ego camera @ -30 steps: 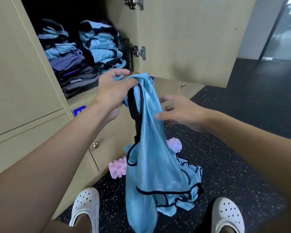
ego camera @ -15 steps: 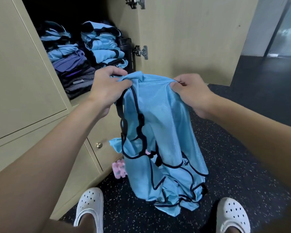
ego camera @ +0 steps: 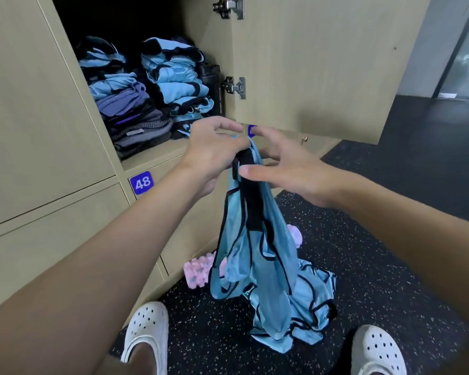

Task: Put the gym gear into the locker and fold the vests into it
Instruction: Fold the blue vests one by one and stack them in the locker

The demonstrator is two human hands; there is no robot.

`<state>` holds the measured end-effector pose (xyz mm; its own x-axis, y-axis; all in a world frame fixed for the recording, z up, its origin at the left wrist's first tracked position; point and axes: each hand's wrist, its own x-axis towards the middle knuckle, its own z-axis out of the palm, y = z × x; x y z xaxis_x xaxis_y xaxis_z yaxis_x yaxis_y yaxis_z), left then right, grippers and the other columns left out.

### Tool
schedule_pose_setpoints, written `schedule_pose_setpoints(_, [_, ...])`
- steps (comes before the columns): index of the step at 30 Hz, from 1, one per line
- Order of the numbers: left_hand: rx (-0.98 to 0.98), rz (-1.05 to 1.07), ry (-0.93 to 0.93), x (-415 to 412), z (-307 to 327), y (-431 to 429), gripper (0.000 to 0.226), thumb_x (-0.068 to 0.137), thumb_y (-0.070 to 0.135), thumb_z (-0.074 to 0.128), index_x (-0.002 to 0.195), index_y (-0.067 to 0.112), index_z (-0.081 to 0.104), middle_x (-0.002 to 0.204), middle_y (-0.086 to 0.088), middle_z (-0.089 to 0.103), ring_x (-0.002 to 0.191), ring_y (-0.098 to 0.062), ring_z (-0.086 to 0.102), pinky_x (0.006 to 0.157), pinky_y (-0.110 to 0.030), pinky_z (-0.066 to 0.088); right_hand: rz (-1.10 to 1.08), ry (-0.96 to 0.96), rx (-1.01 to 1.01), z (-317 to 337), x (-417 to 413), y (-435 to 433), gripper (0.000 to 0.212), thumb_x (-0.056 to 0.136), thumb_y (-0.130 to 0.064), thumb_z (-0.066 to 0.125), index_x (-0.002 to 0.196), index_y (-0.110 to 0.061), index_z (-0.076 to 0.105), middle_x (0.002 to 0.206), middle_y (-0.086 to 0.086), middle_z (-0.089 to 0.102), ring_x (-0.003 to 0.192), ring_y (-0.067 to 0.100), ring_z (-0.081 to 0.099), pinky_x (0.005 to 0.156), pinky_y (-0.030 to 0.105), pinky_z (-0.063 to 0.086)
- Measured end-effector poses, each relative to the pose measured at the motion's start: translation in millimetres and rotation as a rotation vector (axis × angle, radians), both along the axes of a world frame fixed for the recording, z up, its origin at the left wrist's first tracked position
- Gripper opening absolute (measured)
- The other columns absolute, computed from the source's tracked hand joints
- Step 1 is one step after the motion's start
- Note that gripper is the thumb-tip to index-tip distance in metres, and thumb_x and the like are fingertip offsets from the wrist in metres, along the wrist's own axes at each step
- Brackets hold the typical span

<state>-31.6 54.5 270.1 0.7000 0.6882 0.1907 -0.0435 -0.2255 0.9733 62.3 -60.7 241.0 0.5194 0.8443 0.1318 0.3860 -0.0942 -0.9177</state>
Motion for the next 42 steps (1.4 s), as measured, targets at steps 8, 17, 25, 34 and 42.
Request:
schedule_pose_setpoints(8, [-0.117,-0.166,-0.073,-7.0,-1.5,-0.7,0.038,0.090,0.016,0.072,0.124,0.014,0.055,0.095,-0.002,0.070,0.077,-0.010,0.067,0.078,-0.028,0.057,-0.263,-0.014,0.191,4.8,4.2,6.1,0.014,0.093,-0.002,0.062,0.103,0.000,0.071,0.102,0.019,0.073,0.098,0.035,0.070,0.093,0.052,0.054])
schedule_pose_setpoints(17, [0.076,-0.168,0.184,-16.7,-21.1,6.6,0.006,0.090,0.008,0.071,0.089,0.012,0.067,0.080,-0.007,0.072,0.052,-0.001,0.061,0.047,-0.013,0.043,-0.375,0.136,0.259,17.4,12.8,-6.4,0.014,0.094,-0.003,0.061,0.105,0.000,0.070,0.108,0.020,0.071,0.106,0.036,0.067,0.096,0.053,0.052])
schedule_pose_setpoints(25, [-0.115,-0.158,-0.020,-13.9,4.9,5.5,0.018,0.090,-0.003,0.064,0.095,0.014,0.065,0.073,-0.003,0.073,0.063,-0.014,0.068,0.062,-0.025,0.057,-0.507,0.017,0.233,18.3,11.6,-7.8,0.031,0.093,-0.002,0.055,0.116,-0.022,0.052,0.090,-0.004,0.054,0.075,0.007,0.052,0.060,0.008,0.042])
schedule_pose_setpoints(34, [-0.081,-0.168,-0.032,-19.9,11.1,7.1,0.020,0.094,-0.004,0.058,0.091,0.011,0.069,0.082,-0.004,0.071,0.065,-0.011,0.066,0.065,-0.023,0.058,-0.083,-0.136,-0.042,1.8,-5.1,-3.4,0.024,0.089,-0.018,0.072,0.098,0.003,0.066,0.098,0.024,0.069,0.078,0.017,0.055,0.075,0.038,0.048])
schedule_pose_setpoints(42, [-0.114,0.008,-0.038,-21.4,8.9,23.4,0.019,0.095,-0.003,0.056,0.088,0.009,0.068,0.086,-0.010,0.067,0.067,-0.014,0.065,0.072,-0.029,0.060,-0.166,-0.170,0.058,4.4,-5.4,1.8,0.019,0.093,-0.019,0.068,0.089,0.000,0.067,0.086,0.026,0.066,0.069,0.016,0.049,0.064,0.026,0.040])
